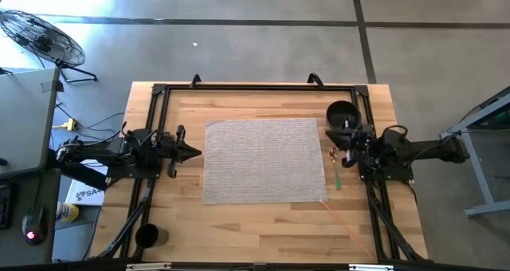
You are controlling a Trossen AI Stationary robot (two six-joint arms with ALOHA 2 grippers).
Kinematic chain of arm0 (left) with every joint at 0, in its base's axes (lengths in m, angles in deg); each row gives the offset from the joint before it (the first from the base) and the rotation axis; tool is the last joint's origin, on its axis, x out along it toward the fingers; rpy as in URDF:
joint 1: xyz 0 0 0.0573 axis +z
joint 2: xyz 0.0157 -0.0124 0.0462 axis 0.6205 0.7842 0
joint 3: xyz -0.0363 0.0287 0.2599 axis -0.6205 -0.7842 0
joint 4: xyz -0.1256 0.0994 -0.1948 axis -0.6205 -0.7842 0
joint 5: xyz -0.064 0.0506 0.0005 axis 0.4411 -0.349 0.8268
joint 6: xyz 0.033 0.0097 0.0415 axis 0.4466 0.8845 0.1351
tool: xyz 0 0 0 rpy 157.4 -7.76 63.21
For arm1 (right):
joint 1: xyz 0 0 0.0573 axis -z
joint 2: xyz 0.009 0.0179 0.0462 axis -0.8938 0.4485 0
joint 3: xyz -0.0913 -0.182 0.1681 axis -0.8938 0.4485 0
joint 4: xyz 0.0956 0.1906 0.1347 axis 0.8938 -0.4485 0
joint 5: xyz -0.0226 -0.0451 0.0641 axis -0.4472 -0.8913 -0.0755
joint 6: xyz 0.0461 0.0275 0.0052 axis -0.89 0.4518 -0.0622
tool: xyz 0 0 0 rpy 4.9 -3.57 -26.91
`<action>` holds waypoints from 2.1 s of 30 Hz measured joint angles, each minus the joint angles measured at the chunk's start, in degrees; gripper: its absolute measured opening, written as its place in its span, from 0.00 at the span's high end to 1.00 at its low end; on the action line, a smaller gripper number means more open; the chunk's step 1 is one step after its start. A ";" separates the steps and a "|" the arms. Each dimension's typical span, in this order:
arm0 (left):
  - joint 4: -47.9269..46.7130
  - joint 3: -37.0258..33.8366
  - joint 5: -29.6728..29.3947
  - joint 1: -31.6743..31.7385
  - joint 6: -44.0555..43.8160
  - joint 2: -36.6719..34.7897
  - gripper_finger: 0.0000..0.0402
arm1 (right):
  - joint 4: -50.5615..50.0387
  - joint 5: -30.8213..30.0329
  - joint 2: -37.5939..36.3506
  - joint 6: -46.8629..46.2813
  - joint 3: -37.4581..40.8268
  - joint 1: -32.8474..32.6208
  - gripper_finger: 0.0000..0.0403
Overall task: Pick & Place Utensil
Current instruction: Put the black bowl on the table mat
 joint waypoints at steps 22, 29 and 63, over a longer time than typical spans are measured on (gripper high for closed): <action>0.37 0.02 -7.37 0.02 0.20 -0.02 0.98 | -62.27 -10.81 39.81 -23.08 -34.10 19.03 0.71; 0.35 0.02 -7.41 0.02 0.20 -0.02 0.98 | -62.70 -3.66 51.52 -25.23 -37.09 28.41 0.59; 0.00 0.07 -7.34 0.02 0.20 -0.02 0.98 | -65.55 -6.73 64.34 -32.73 -37.83 29.42 0.98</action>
